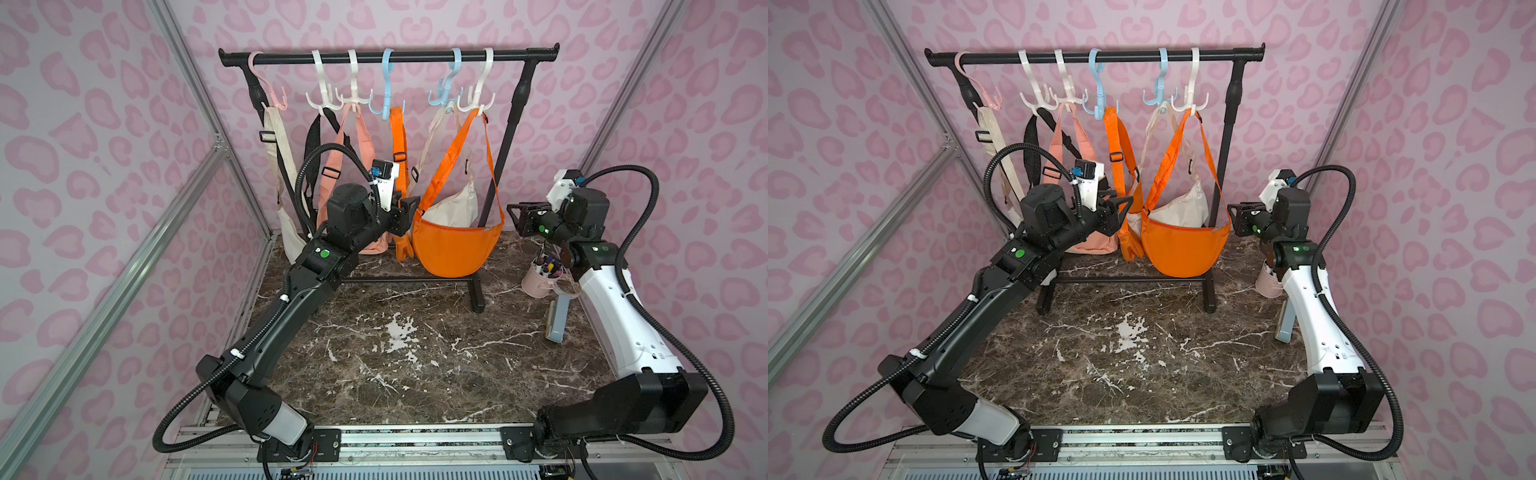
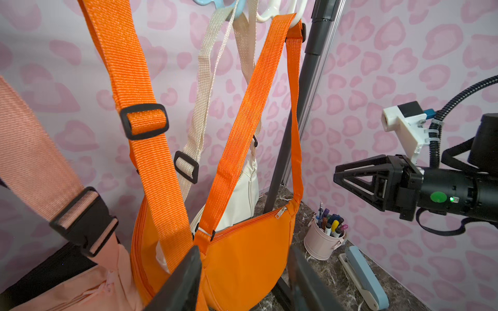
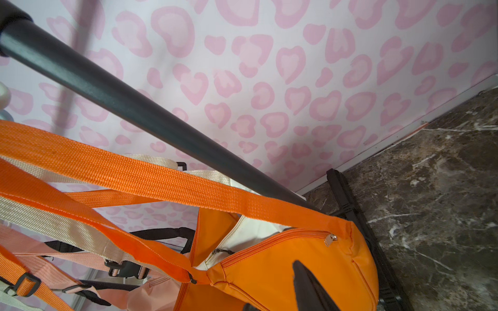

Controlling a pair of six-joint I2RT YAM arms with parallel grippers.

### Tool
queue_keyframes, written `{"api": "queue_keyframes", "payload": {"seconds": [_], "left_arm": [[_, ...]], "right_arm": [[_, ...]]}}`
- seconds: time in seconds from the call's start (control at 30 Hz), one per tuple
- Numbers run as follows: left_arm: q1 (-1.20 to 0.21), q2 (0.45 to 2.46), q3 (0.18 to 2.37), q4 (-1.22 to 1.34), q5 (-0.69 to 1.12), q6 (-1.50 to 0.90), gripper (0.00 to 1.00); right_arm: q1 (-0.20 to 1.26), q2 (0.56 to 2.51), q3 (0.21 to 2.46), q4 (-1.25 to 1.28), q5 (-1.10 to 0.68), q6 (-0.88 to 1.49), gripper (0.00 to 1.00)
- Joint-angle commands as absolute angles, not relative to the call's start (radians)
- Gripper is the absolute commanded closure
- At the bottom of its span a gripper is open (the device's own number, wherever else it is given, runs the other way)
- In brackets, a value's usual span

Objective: Take the bag off the hook
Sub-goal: Pick up the bag from the hook.

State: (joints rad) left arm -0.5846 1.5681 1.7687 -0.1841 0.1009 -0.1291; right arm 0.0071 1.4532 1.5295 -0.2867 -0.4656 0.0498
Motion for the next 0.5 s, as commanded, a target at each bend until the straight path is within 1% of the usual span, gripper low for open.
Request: {"api": "queue_keyframes", "payload": {"seconds": [0.0, 0.23, 0.47], "left_arm": [[-0.593, 1.614, 1.815, -0.151, 0.109, -0.097, 0.47], [-0.607, 1.725, 1.905, -0.131, 0.123, -0.066, 0.47], [-0.609, 1.838, 2.0, -0.136, 0.082, -0.029, 0.45]], "right_arm": [[0.009, 1.463, 1.529, -0.242, -0.471, 0.042, 0.61], [0.017, 1.491, 1.524, -0.22, -0.482, 0.016, 0.61], [0.025, 1.538, 1.535, -0.197, -0.47, -0.005, 0.59]]}}
